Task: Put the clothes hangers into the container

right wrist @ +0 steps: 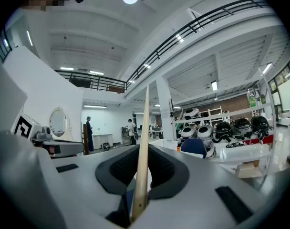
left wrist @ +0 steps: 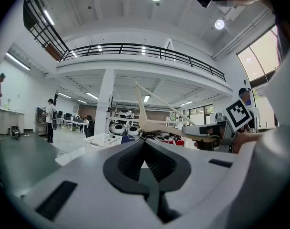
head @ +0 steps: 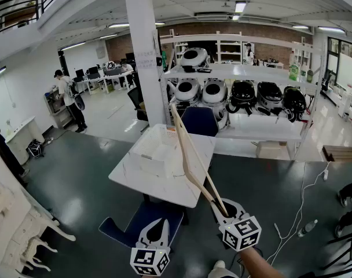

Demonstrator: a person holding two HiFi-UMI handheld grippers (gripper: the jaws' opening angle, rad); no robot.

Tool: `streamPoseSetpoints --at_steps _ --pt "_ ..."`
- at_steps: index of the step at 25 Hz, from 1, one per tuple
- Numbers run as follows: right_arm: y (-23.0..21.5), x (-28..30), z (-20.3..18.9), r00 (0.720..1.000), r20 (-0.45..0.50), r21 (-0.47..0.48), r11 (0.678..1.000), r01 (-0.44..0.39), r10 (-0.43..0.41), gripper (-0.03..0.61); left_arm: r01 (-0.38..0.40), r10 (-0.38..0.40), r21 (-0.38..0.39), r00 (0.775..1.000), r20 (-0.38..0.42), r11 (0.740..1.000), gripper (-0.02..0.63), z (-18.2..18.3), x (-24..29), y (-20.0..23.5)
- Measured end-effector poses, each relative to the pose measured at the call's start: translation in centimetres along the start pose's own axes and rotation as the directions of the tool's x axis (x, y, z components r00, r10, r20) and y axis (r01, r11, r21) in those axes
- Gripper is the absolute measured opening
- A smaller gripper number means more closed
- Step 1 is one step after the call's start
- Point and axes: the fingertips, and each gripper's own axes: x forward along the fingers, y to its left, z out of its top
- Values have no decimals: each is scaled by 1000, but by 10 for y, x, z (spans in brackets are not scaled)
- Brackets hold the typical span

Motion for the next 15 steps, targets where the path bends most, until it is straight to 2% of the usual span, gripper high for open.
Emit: streamPoseSetpoints --at_steps 15 --pt "-20 23 3 1000 -6 13 1000 -25 25 60 -10 10 4 1000 -2 1000 5 6 32 1"
